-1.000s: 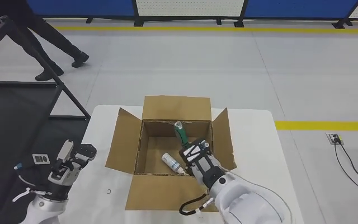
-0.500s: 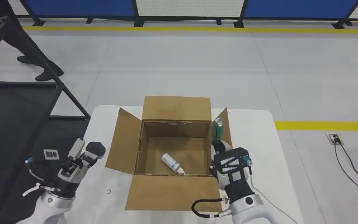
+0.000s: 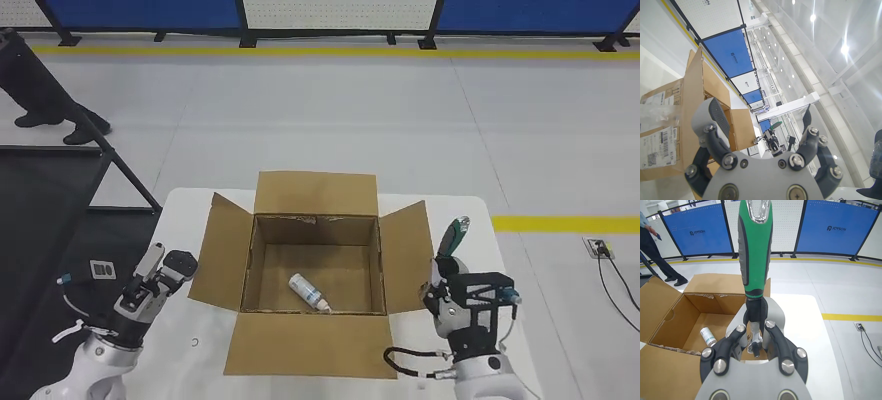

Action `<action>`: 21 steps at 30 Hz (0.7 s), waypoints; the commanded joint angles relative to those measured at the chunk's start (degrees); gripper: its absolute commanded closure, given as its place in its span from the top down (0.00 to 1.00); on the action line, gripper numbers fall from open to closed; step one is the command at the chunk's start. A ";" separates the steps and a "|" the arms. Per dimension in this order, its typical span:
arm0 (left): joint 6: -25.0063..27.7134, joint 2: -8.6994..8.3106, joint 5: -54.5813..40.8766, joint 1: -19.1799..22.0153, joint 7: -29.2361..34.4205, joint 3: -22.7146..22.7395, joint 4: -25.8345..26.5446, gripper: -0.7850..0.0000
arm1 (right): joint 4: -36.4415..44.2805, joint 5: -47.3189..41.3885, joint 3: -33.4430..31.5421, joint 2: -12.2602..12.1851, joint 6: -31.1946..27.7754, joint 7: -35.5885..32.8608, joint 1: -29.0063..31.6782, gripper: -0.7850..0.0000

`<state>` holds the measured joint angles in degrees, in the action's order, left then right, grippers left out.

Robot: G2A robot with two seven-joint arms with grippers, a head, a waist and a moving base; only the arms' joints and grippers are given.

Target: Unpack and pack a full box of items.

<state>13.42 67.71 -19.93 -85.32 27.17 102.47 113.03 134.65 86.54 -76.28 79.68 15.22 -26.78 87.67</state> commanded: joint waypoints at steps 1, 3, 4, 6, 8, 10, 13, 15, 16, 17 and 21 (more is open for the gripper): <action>-0.04 -0.02 0.04 -0.10 -0.06 0.00 -0.01 1.00 | 0.00 -1.90 -2.59 -0.06 -0.33 0.13 0.43 0.00; 0.00 -0.03 0.06 -0.20 -0.15 0.03 0.02 1.00 | 0.00 -3.51 -5.24 -0.12 -0.29 -0.69 0.53 0.00; -0.03 -0.03 0.03 -0.28 -0.23 0.05 0.00 1.00 | 0.00 -4.39 -6.61 -0.13 0.07 -1.50 0.39 0.00; -0.03 -0.05 0.10 -0.38 -0.29 0.07 -0.02 1.00 | 0.00 -6.80 -9.40 -0.19 -0.29 -3.31 -0.18 0.00; 0.01 -0.06 0.01 -0.37 -0.39 0.02 -0.21 1.00 | 0.00 -9.10 -12.09 -0.22 0.03 -4.74 -0.68 0.00; -0.06 -0.07 0.06 -0.29 -0.33 -0.11 -0.31 1.00 | 0.00 -9.53 -12.51 -0.23 -0.04 -5.08 -0.68 0.00; -0.37 -0.10 0.18 -0.05 -0.35 -0.35 -0.28 1.00 | 0.00 -9.53 -12.51 -0.23 -0.04 -5.08 -0.68 0.00; -0.44 -0.13 0.30 0.10 -0.33 -0.40 -0.21 1.00 | 0.00 -9.53 -12.51 -0.23 -0.04 -5.08 -0.68 0.00; -0.49 -0.14 0.18 0.16 -0.35 -0.39 -0.17 1.00 | 0.00 -9.53 -12.51 -0.23 -0.04 -5.08 -0.68 0.00; -0.51 -0.15 0.08 0.19 -0.39 -0.32 -0.08 1.00 | 0.00 -9.53 -12.51 -0.23 -0.04 -5.08 -0.68 0.00; 0.08 -0.28 1.93 -0.14 -0.60 0.77 0.88 1.00 | 0.00 -9.53 -12.51 -0.23 -0.04 -5.08 -0.68 0.00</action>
<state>13.28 67.47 -18.84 -85.30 26.69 102.91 113.58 134.64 77.01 -88.80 79.45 15.18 -31.86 86.99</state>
